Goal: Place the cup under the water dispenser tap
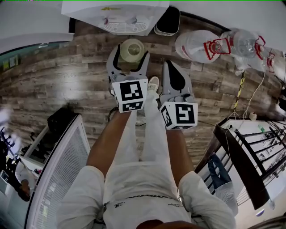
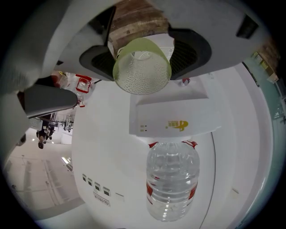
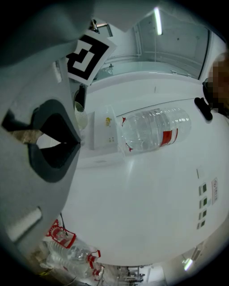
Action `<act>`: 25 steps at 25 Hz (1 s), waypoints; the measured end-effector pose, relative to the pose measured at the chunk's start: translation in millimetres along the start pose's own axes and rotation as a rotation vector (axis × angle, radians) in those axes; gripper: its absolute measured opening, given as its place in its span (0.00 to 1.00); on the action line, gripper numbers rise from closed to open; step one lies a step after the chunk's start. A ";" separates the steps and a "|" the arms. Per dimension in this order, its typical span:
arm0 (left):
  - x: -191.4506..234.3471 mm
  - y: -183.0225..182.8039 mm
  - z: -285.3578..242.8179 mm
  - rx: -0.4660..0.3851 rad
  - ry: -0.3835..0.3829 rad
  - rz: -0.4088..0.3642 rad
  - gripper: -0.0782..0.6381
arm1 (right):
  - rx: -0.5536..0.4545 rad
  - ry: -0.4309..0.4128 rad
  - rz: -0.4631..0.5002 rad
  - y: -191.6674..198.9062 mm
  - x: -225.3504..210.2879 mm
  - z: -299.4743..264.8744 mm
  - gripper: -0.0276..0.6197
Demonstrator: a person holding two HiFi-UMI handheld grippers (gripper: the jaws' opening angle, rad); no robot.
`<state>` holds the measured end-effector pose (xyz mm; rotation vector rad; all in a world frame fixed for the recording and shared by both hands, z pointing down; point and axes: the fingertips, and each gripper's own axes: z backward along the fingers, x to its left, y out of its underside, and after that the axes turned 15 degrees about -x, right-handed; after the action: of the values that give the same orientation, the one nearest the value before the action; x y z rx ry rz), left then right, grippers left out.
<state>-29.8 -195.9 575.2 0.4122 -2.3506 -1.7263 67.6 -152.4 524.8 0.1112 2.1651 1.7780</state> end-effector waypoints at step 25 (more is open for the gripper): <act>29.6 115.7 -97.2 0.035 -0.010 -0.004 0.63 | 0.040 -0.018 -0.004 53.9 -15.3 -27.1 0.04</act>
<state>-39.2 -260.7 714.5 0.4150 -2.3922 -1.6951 65.6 -170.4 584.4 0.1315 2.1879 1.7250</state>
